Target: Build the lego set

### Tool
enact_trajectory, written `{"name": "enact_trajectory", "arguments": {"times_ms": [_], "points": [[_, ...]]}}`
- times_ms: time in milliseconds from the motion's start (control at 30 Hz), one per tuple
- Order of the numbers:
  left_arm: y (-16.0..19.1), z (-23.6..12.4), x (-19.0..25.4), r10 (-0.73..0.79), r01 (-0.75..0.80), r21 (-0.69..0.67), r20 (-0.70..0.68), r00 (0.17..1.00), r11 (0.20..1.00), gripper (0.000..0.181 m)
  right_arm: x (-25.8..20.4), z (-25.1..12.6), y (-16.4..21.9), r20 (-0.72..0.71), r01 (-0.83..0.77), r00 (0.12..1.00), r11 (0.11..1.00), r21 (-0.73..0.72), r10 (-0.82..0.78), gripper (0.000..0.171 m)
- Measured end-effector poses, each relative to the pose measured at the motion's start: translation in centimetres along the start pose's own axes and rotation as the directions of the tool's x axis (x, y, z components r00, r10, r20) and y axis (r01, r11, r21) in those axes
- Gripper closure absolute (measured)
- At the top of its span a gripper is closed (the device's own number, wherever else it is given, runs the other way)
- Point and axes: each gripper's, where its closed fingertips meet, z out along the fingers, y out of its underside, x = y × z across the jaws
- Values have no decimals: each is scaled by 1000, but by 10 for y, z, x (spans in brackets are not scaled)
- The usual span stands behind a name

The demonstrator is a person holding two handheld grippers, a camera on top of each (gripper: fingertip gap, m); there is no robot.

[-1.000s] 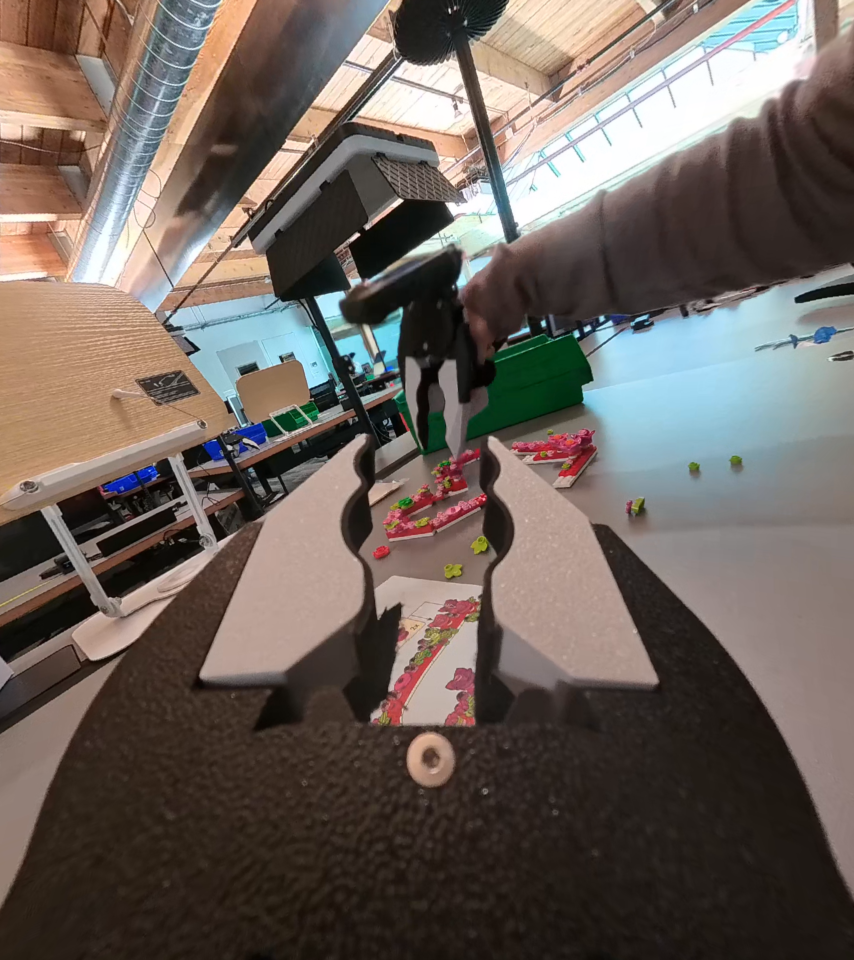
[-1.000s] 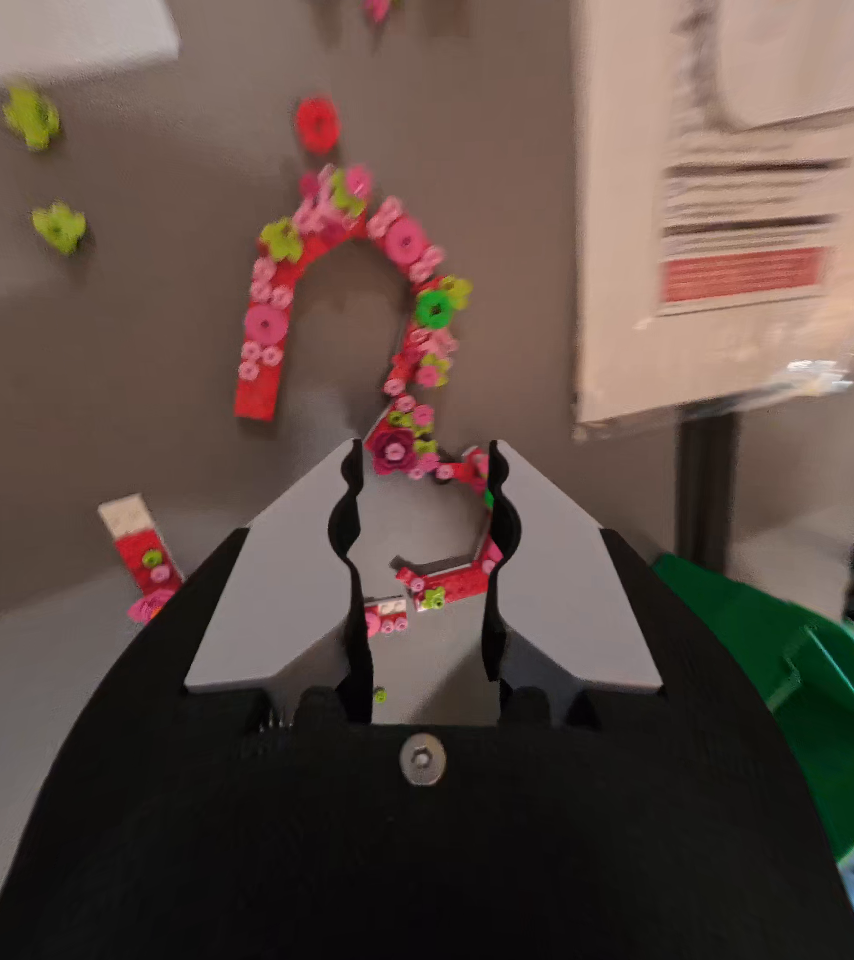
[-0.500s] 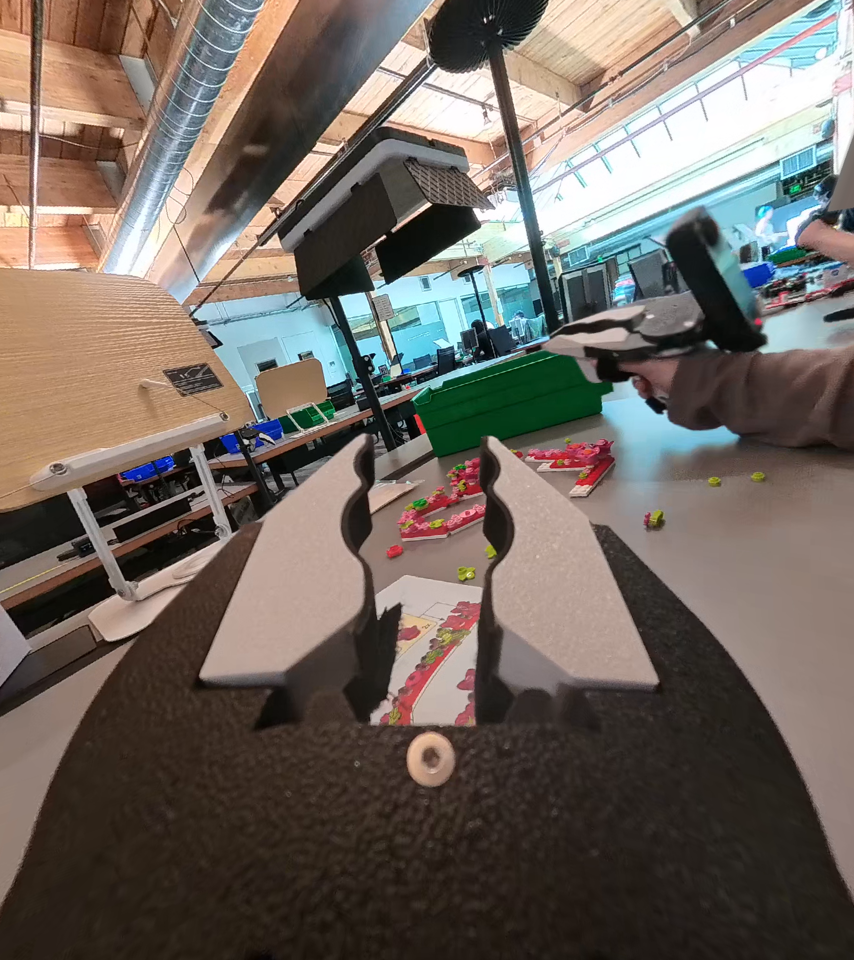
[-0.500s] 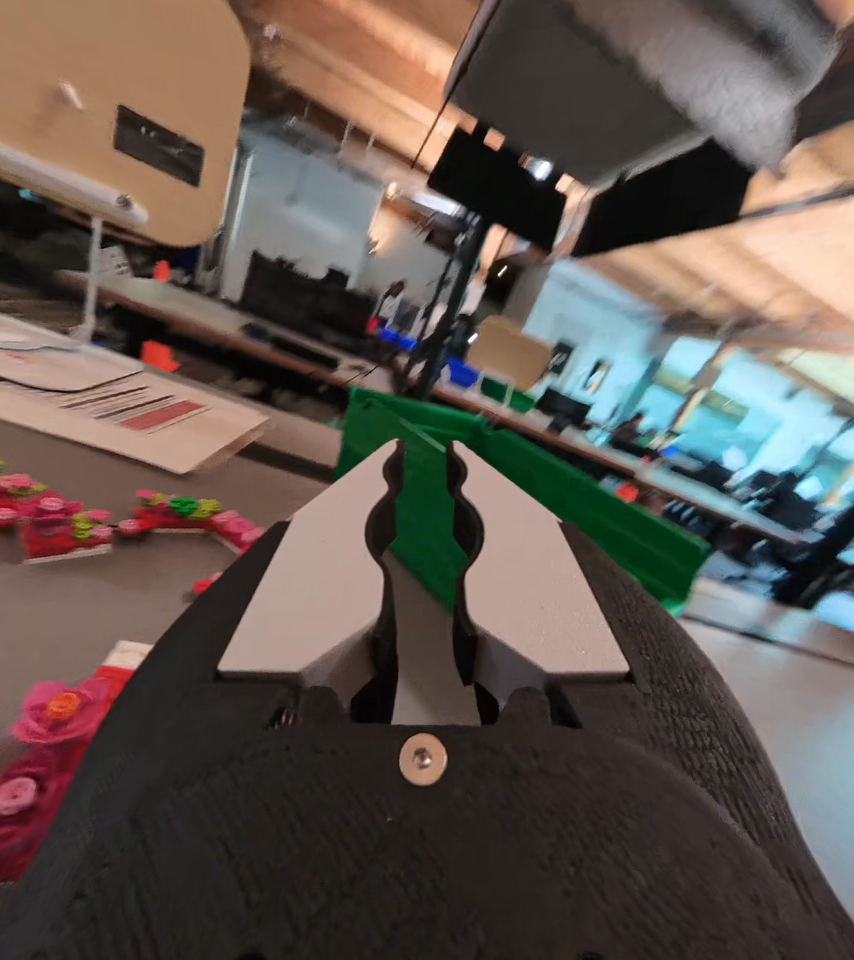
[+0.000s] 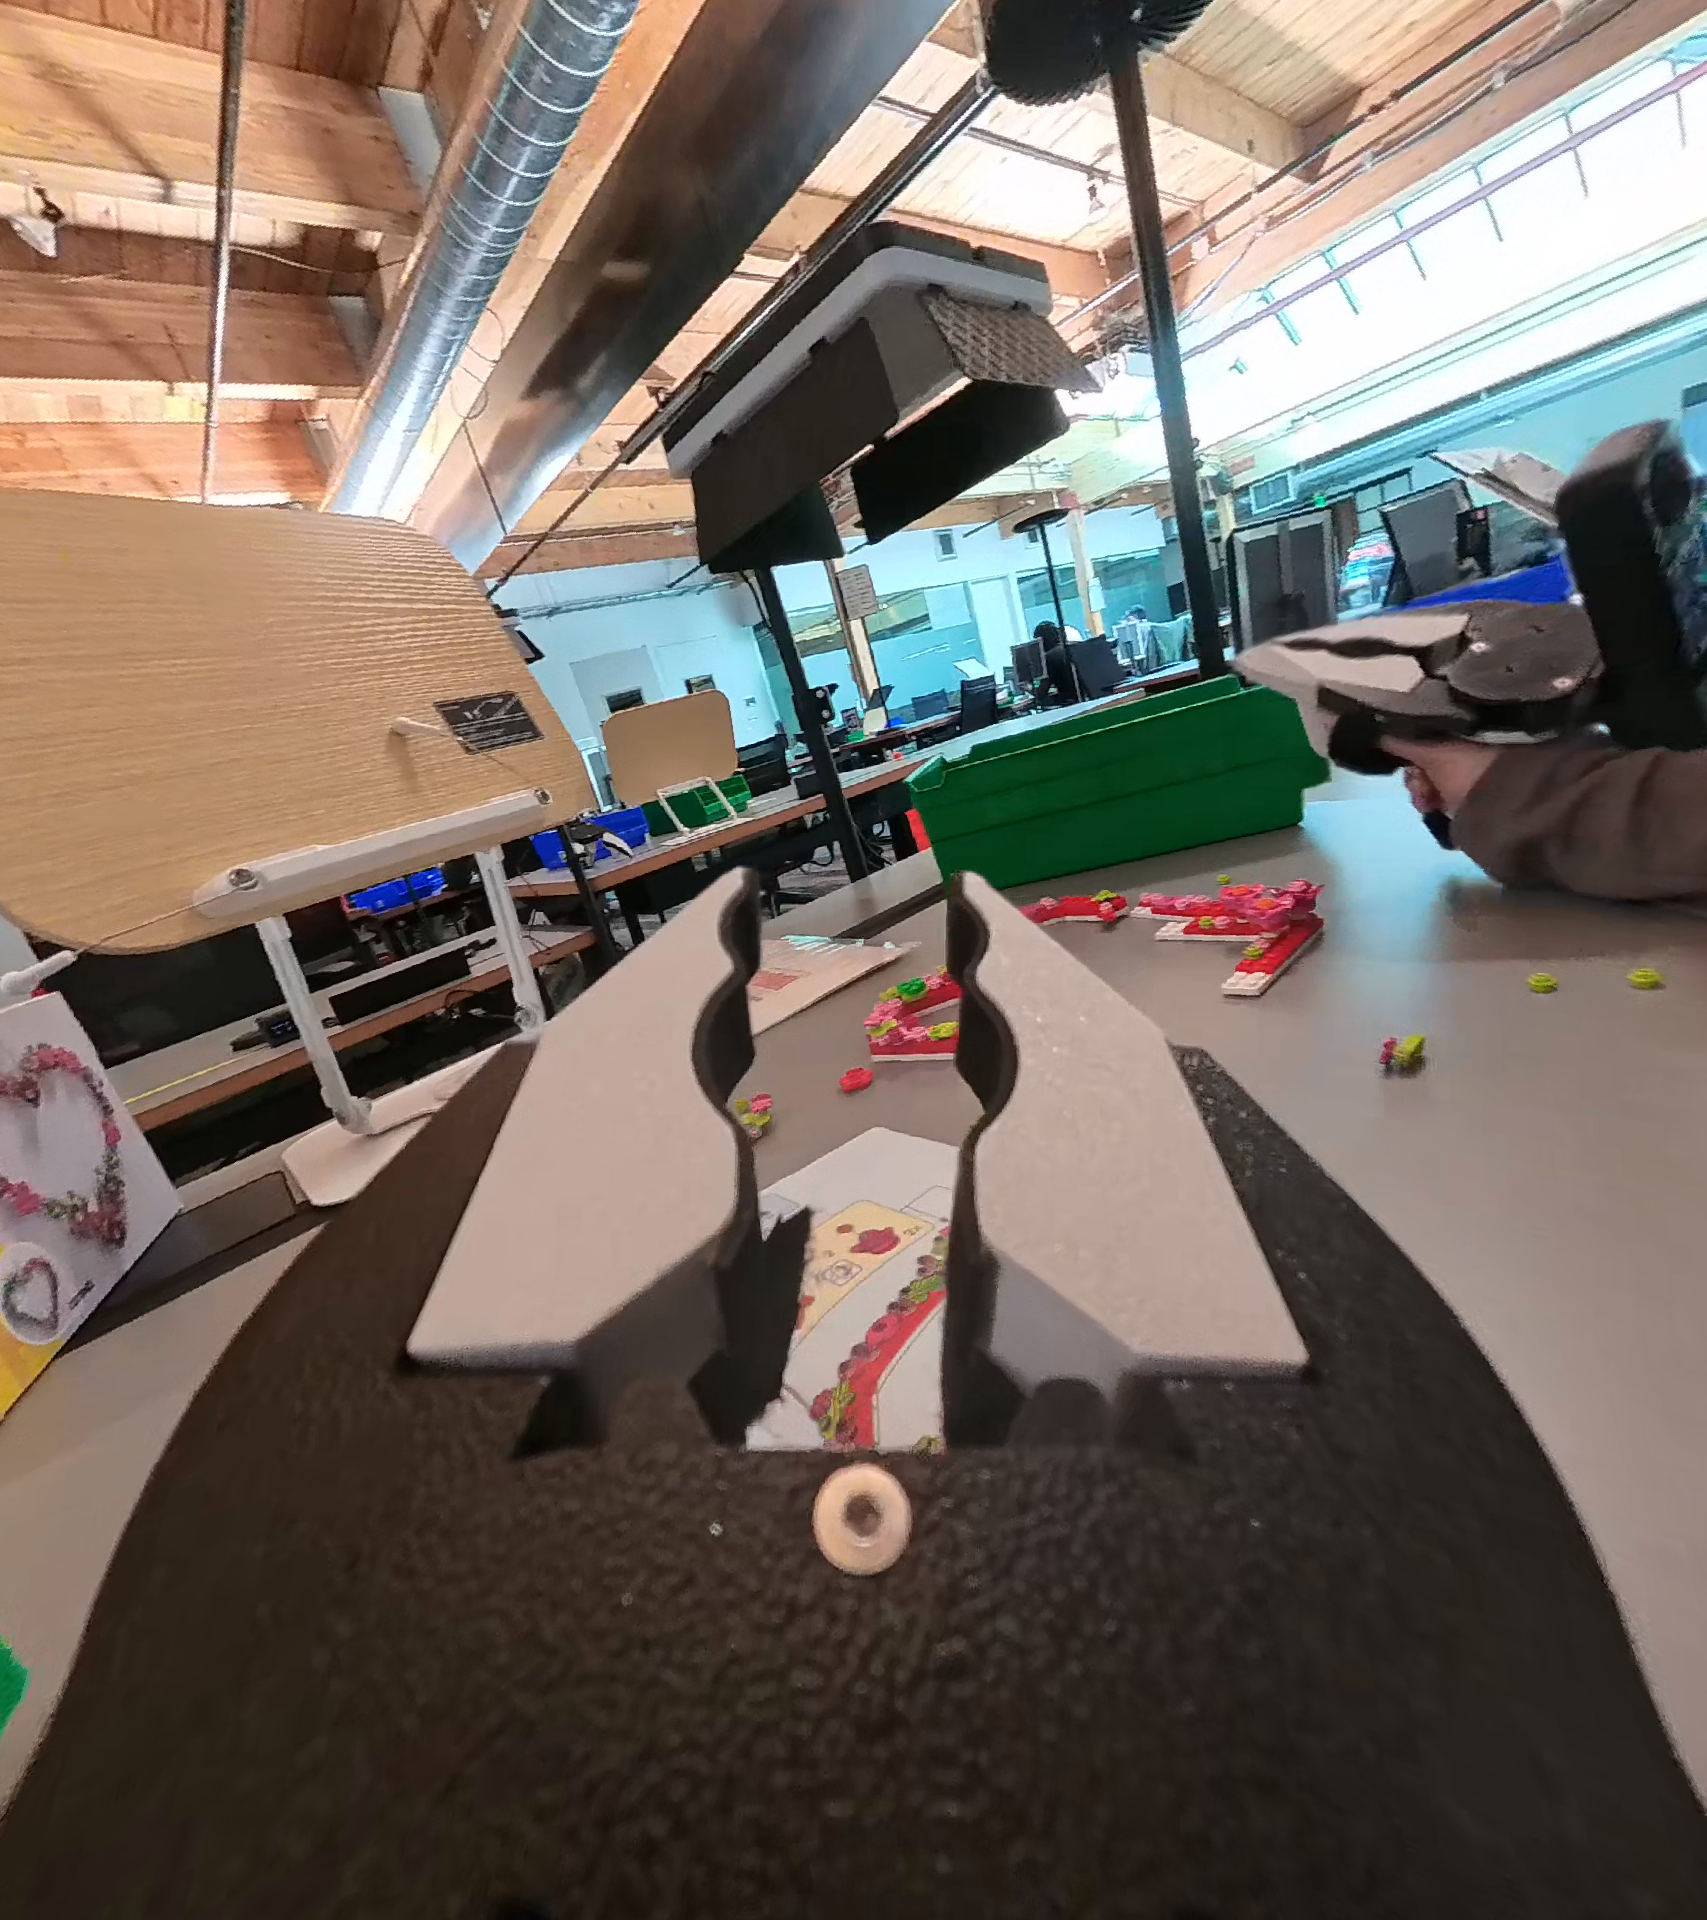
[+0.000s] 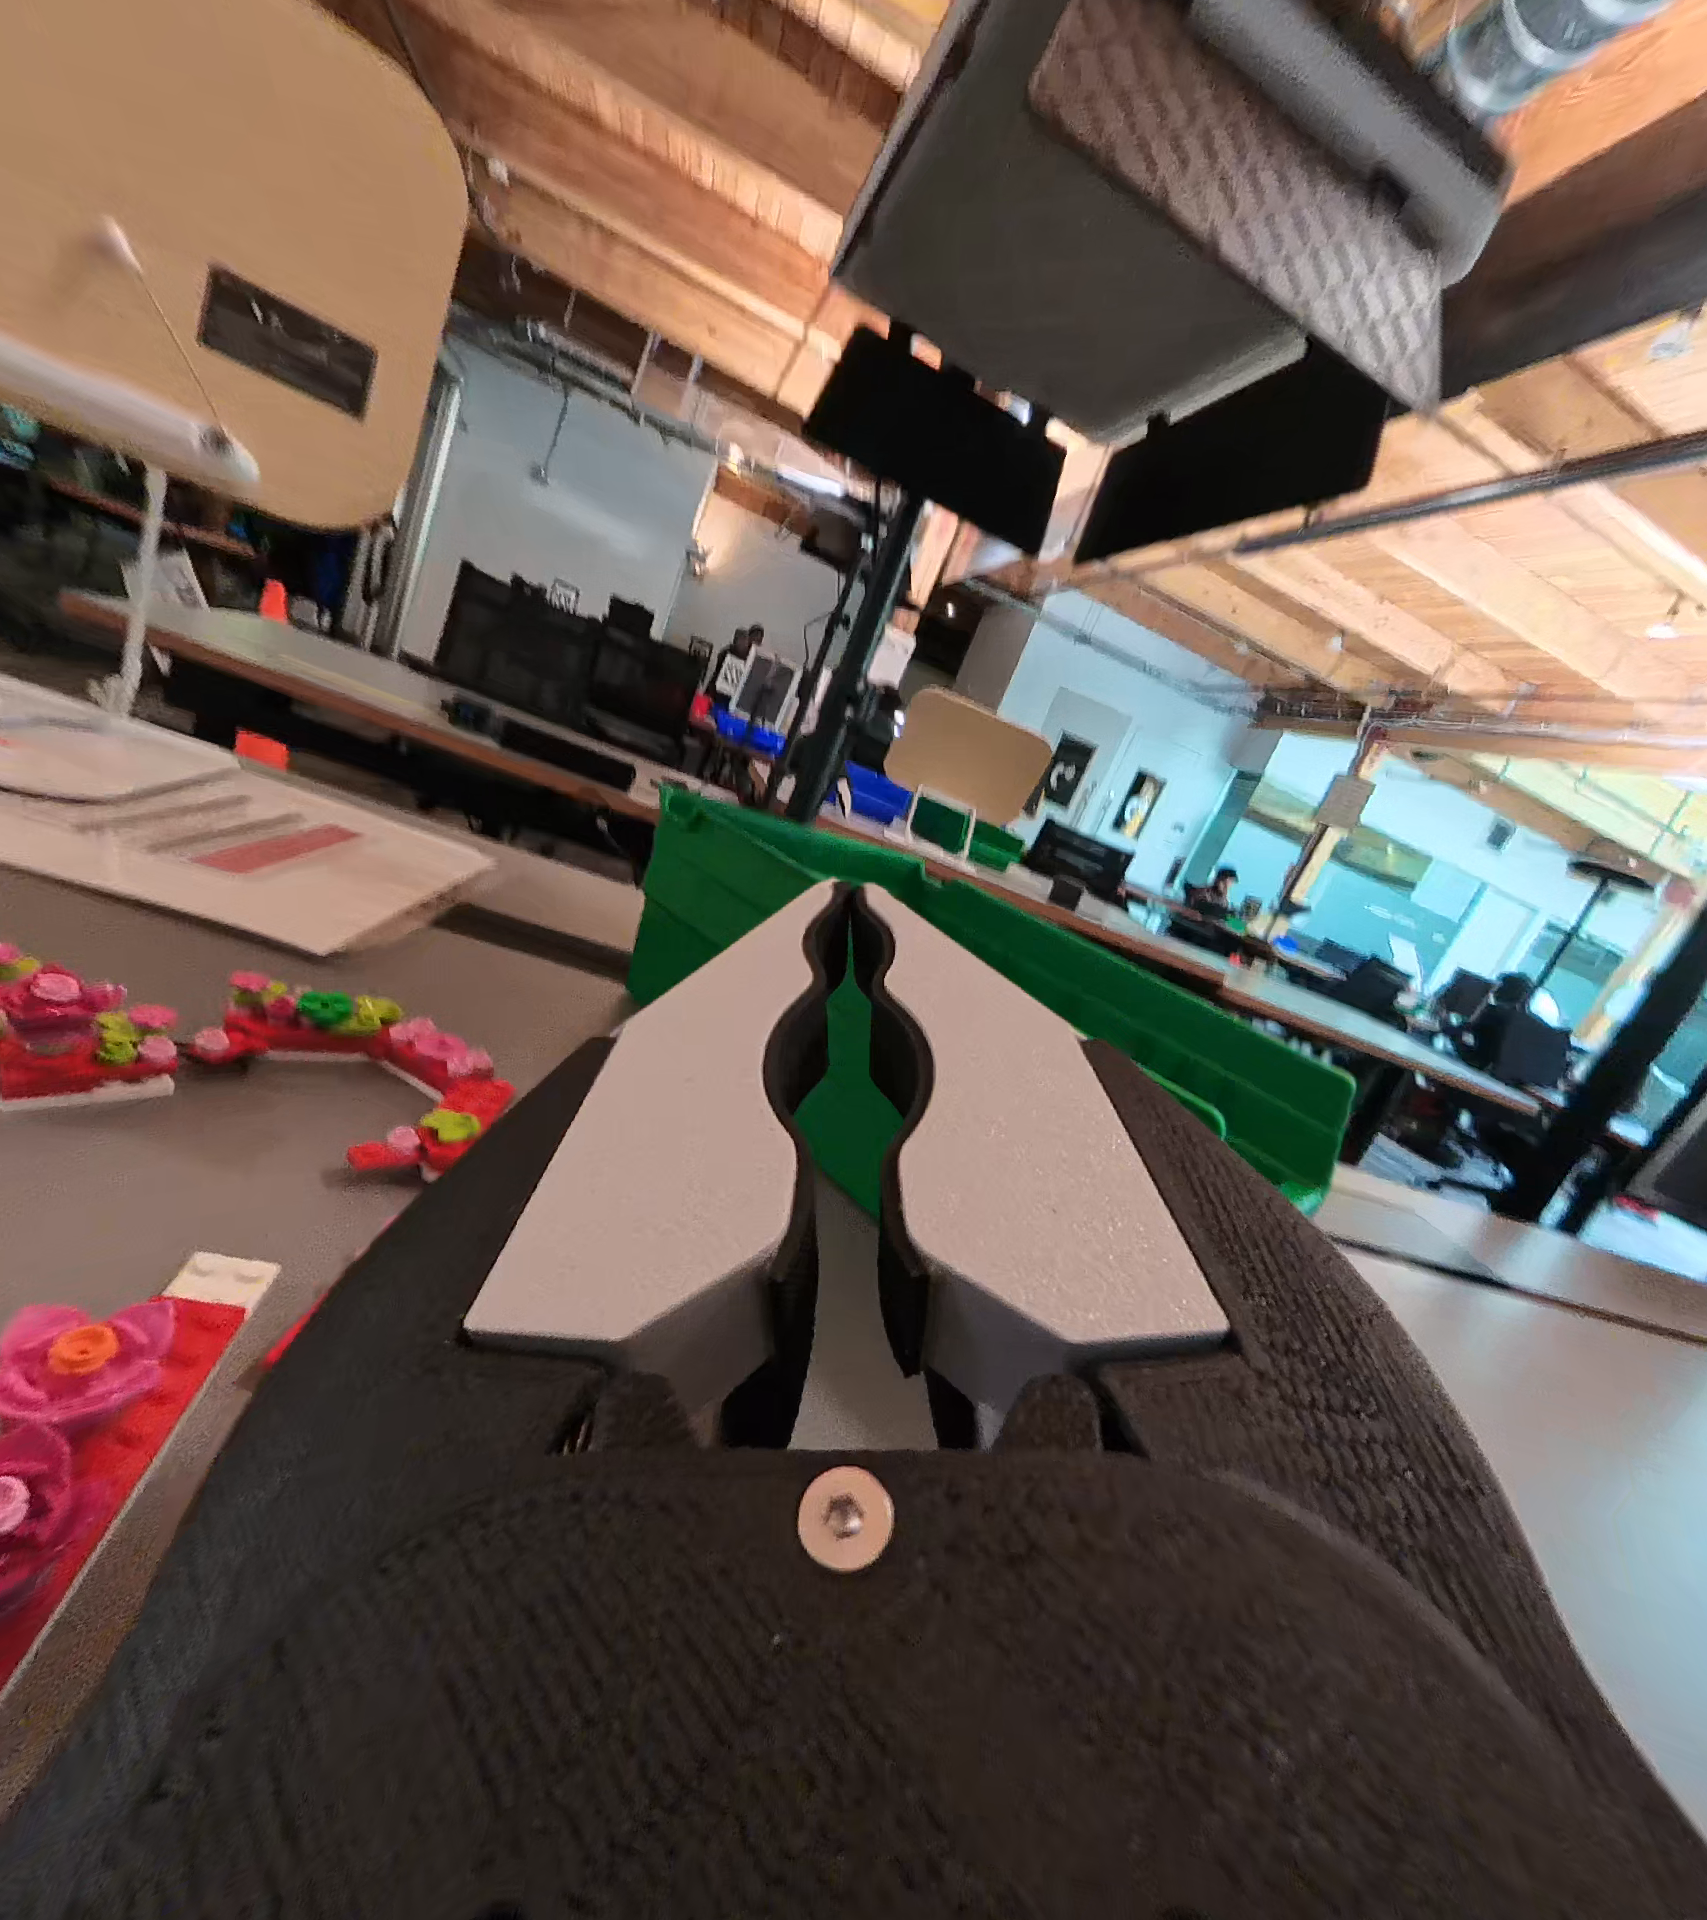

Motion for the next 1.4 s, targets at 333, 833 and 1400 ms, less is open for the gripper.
{"name": "enact_trajectory", "arguments": {"times_ms": [333,833,1400], "points": [[-40,-28,-45,40,-76,156,223,974,985,164,5,-2,5,-29,10,1000,999,-37,-11,171],[-36,-73,-116,297,-327,7,403,866,945,168,18,-4,5,-71,-54,996,998,-23,52,171],[-5,-52,-85,307,-296,-84,204,930,952,181,28,12,14,-110,-9,994,999,-41,4,162]]}}
